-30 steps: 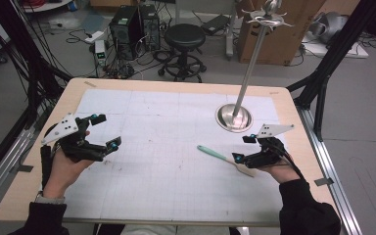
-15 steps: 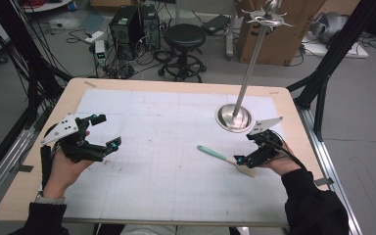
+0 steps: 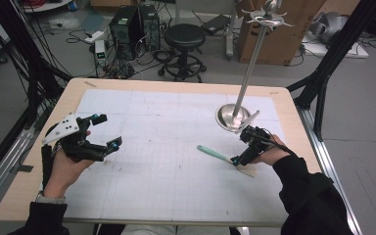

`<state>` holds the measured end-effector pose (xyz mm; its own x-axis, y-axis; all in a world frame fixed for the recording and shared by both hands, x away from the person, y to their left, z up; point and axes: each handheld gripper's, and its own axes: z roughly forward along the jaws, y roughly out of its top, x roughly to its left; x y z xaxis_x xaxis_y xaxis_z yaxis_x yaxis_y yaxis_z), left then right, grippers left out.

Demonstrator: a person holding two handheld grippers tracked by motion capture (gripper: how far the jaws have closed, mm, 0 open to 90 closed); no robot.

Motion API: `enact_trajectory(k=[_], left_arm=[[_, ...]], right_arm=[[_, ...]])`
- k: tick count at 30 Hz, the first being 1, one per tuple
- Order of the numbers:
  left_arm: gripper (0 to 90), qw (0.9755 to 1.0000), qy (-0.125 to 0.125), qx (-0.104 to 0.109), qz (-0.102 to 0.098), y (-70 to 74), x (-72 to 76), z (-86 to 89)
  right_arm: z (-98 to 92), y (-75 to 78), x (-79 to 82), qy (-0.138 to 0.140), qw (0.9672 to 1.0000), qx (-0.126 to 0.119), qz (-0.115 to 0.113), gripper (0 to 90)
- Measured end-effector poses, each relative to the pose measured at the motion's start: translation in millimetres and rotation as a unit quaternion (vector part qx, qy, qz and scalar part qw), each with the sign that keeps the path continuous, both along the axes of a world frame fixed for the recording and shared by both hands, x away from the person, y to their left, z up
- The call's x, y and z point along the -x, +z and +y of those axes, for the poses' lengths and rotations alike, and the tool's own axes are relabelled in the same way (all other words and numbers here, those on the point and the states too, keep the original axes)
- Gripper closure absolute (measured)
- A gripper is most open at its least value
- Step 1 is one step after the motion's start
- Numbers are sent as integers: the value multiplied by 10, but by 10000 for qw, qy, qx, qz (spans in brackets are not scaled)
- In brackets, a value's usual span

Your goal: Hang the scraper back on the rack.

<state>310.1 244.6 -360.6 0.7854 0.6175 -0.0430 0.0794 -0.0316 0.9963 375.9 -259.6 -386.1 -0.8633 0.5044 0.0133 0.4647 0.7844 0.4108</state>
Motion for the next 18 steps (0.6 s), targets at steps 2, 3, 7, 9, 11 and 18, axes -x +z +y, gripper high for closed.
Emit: enact_trajectory(k=[2, 3, 7, 9, 11, 18], left_arm=[[17, 10000, -7, -18, 7, -1, -2, 1], [17, 10000, -3, -17, 6, -2, -2, 0], [17, 10000, 1, -2, -6, 0, 0, 0], [17, 10000, 0, -23, 1, -1, -4, 2], [17, 10000, -3, -21, 7, -2, -4, 1], [17, 10000, -1, -8, -8, 2, 0, 7]], right_arm=[[44, -23, -32, 38, 9997, 206, 95, 55], [62, -37, -49, 55, 9994, 297, 142, 77], [127, -86, -91, 131, 9974, 624, 336, 183], [161, -113, -98, 253, 9958, 777, 415, 270], [203, -135, -90, 312, 9944, 878, 498, 357], [343, -152, -89, 404, 9880, 1299, 727, 553]])
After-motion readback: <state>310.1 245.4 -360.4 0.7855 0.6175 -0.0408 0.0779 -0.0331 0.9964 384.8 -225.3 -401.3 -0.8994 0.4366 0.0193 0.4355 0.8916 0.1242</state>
